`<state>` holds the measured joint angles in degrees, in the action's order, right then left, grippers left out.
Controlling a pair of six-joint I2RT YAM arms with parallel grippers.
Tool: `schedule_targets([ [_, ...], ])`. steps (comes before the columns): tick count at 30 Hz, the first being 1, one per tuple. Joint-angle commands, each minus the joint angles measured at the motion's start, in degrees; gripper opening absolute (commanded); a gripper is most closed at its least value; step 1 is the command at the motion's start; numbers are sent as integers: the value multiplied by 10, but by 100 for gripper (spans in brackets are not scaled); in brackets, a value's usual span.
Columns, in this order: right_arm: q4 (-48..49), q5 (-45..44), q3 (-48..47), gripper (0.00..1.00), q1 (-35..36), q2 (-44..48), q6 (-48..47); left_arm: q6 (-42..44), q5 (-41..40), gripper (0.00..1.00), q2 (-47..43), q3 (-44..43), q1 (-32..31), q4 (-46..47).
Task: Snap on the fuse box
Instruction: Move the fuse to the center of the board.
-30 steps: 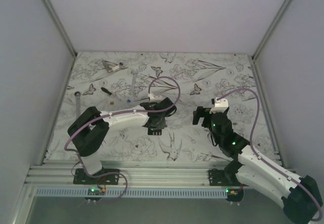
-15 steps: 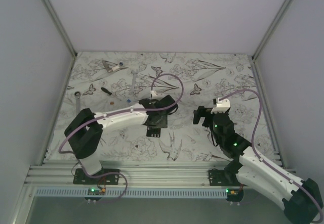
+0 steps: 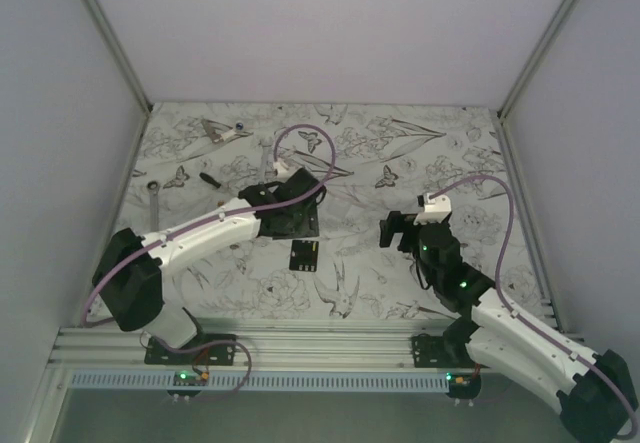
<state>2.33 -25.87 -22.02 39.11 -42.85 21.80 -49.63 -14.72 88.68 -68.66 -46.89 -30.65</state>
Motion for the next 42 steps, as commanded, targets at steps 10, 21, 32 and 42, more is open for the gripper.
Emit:
schedule_targets([
  [10, 23, 21, -7, 100, -4, -32, -4, 91, 67, 58, 49, 6, 147, -10],
  [21, 39, 22, -2, 100, -4, -45, -7, 97, 133, 49, 199, -89, 224, 26],
  [32, 46, 24, -4, 100, -3, -64, -8, 60, 23, 49, 283, -162, 199, 22],
  [42, 47, 25, -4, 100, -4, -64, -8, 61, -21, 35, 313, -181, 179, -25],
])
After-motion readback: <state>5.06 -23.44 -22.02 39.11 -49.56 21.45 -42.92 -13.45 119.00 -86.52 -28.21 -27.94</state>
